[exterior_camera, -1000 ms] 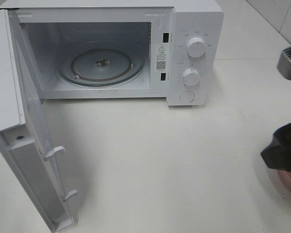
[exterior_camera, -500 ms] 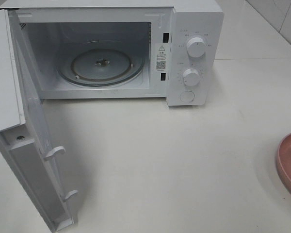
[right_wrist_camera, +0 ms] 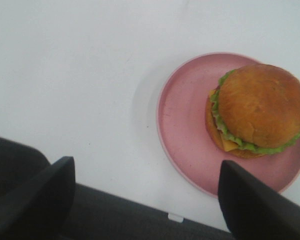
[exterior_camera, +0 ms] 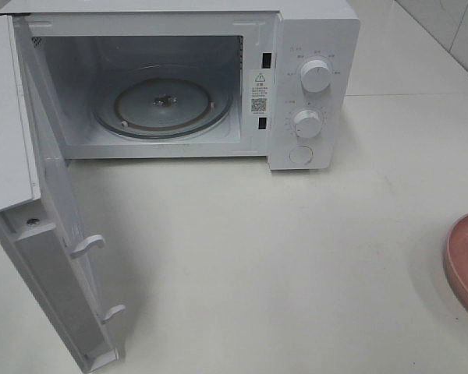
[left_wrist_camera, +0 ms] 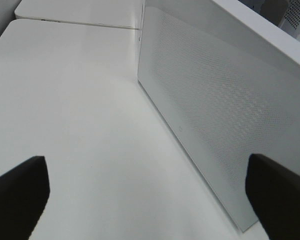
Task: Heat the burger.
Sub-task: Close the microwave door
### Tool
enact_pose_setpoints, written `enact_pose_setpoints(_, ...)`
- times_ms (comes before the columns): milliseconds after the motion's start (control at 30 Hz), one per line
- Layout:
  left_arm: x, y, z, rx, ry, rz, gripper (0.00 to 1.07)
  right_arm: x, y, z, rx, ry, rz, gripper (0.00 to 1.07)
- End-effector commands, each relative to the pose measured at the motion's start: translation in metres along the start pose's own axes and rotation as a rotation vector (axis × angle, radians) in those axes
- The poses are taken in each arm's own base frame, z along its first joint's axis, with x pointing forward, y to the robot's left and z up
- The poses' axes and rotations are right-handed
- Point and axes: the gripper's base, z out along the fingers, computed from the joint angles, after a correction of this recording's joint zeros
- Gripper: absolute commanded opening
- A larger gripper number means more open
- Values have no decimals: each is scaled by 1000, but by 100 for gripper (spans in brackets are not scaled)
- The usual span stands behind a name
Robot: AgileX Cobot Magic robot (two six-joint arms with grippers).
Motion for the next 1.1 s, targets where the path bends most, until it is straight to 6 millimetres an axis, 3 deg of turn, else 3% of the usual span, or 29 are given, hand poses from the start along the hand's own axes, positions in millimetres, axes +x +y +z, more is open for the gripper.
enact_pose_setpoints(33, 1, 0, -2, 1, -25, 3, 100, 3, -1, -8, 24, -122, 24, 76)
enact_pose_setpoints(433, 1, 0, -2, 2, -25, 2, 100, 33, 5, -26, 136, -394, 160, 76)
enact_pose_setpoints(1100, 1, 0, -2, 2, -25, 2, 100, 33, 5, -26, 170, -391, 198, 76)
